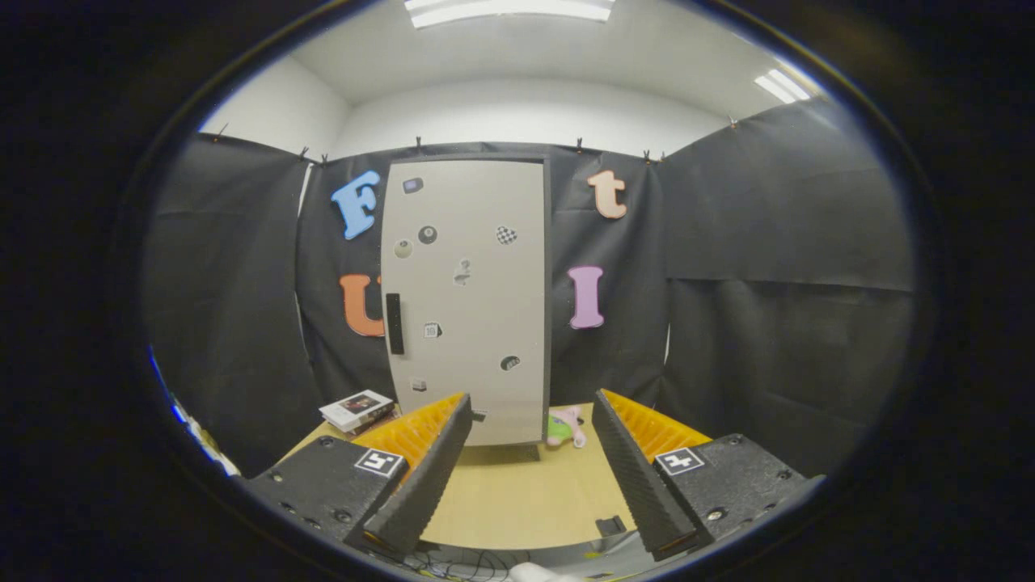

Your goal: Open the shoe cabinet door, grab the shoes and put them into the shoe cabinet, then close the shoe cabinet door.

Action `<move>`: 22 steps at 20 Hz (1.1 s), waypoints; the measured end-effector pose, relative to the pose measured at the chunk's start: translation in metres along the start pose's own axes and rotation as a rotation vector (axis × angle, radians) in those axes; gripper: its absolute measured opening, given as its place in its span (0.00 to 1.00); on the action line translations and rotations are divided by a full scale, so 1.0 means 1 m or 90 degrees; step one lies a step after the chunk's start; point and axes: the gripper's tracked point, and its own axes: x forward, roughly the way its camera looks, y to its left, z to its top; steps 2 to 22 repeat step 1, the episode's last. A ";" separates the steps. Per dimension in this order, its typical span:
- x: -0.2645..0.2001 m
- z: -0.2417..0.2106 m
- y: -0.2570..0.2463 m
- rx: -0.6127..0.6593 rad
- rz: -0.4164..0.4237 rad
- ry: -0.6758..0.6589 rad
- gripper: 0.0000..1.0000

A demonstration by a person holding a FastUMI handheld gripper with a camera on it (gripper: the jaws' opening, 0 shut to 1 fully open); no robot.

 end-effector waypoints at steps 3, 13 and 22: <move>0.000 0.000 0.000 -0.002 0.000 0.001 0.98; 0.000 0.000 0.000 -0.002 0.000 0.001 0.98; 0.000 0.000 0.000 -0.002 0.000 0.001 0.98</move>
